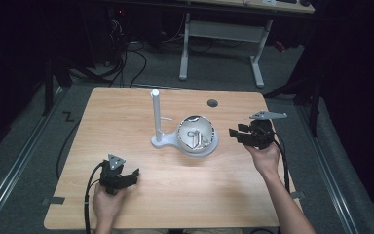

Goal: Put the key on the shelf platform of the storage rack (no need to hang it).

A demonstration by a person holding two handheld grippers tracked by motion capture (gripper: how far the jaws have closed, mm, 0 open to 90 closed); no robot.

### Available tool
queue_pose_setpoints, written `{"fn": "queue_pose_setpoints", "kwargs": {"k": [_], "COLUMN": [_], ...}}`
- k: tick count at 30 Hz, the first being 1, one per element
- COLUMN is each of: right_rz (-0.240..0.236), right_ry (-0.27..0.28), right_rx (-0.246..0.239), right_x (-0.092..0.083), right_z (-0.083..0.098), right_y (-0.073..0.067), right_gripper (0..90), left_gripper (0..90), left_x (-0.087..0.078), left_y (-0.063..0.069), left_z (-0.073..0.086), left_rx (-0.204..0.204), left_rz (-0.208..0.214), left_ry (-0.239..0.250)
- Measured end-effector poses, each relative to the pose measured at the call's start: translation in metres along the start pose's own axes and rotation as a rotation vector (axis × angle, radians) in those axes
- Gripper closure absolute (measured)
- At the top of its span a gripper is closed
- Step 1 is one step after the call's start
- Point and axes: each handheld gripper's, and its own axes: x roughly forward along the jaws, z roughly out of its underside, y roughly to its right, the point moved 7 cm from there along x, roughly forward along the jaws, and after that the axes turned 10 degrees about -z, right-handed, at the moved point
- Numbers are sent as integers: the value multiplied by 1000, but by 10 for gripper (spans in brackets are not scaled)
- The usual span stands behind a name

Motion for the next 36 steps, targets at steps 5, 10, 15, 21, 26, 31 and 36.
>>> {"fn": "queue_pose_setpoints", "kwargs": {"k": [5, 10, 15, 21, 26, 31, 36], "right_rz": [8, 7, 0, -6, 20, 102, 146], "right_ry": [-4, 15, 10, 0, -40, -95, -87], "right_rx": [15, 28, 59, 76, 115, 77, 1], "right_x": [-5, -10, -9, 4, 23, 38, 39], "right_z": [9, 20, 38, 71, 109, 135, 139], "right_y": [4, 4, 6, 4, 8, 11, 7], "right_gripper": [520, 519, 515, 485, 457, 435, 428], "left_gripper": [237, 238, 238, 238, 238, 238, 238], "left_x": [0, 0, 0, 0, 0, 0, 0], "left_y": [0, 0, 0, 0, 0, 0, 0], "left_z": [0, 0, 1, 1, 1, 1, 1], "left_rx": [-5, -5, -5, -5, -3, -3, 9], "left_rz": [-5, -5, -5, -7, -7, -7, -1], "left_ry": [0, 0, 0, 0, 1, 0, 3]}}
